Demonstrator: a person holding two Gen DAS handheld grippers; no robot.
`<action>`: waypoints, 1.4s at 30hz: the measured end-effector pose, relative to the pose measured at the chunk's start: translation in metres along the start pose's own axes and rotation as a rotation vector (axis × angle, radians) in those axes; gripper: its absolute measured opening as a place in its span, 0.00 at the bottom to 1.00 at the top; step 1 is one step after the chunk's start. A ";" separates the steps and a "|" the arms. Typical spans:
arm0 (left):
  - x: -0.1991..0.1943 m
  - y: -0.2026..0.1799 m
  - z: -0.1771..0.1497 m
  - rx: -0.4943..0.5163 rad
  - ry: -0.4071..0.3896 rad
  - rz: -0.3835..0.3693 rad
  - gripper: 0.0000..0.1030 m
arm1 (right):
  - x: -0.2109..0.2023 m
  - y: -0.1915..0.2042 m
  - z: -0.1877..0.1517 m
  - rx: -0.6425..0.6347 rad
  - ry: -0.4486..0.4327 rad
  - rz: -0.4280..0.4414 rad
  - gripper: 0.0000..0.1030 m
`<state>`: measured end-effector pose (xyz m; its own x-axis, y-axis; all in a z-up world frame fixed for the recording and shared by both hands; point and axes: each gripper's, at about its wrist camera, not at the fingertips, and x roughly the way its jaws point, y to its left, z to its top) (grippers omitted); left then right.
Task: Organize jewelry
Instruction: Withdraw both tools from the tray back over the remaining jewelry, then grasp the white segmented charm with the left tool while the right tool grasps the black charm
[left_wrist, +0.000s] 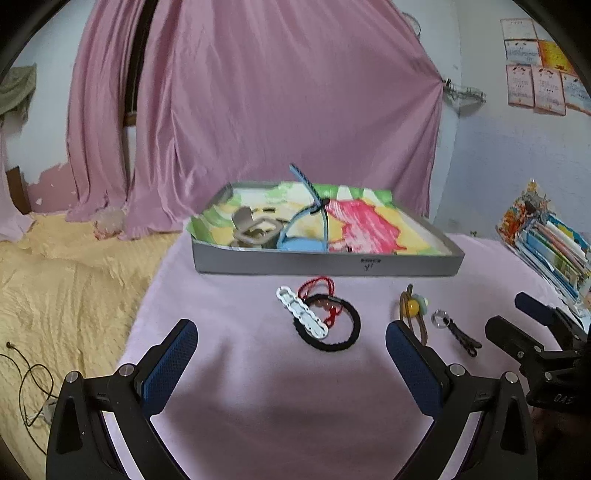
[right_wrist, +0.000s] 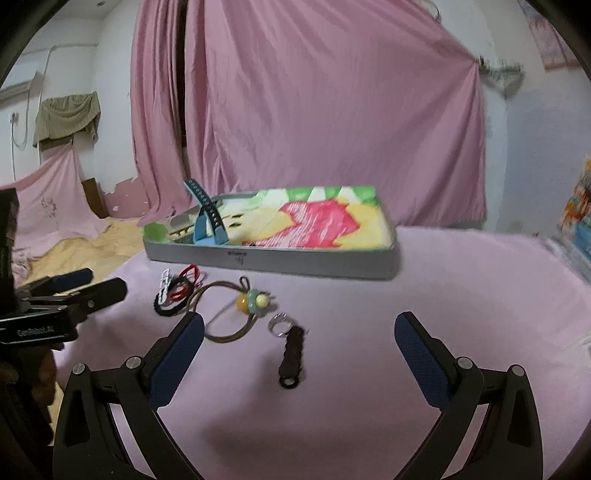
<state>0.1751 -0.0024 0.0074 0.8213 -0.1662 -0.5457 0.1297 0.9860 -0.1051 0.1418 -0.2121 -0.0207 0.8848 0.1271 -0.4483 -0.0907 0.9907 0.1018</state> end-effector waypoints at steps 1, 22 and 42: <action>0.002 0.001 0.000 -0.006 0.013 -0.005 0.99 | 0.002 -0.001 -0.001 0.010 0.010 0.007 0.98; 0.042 0.002 0.011 -0.111 0.179 -0.085 0.71 | 0.034 0.005 -0.007 -0.019 0.210 0.009 0.25; 0.079 0.004 0.025 -0.172 0.247 -0.086 0.31 | 0.070 -0.002 0.016 -0.032 0.332 0.017 0.13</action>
<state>0.2548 -0.0115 -0.0154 0.6491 -0.2683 -0.7118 0.0794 0.9545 -0.2874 0.2112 -0.2054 -0.0385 0.6865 0.1473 -0.7121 -0.1228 0.9887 0.0861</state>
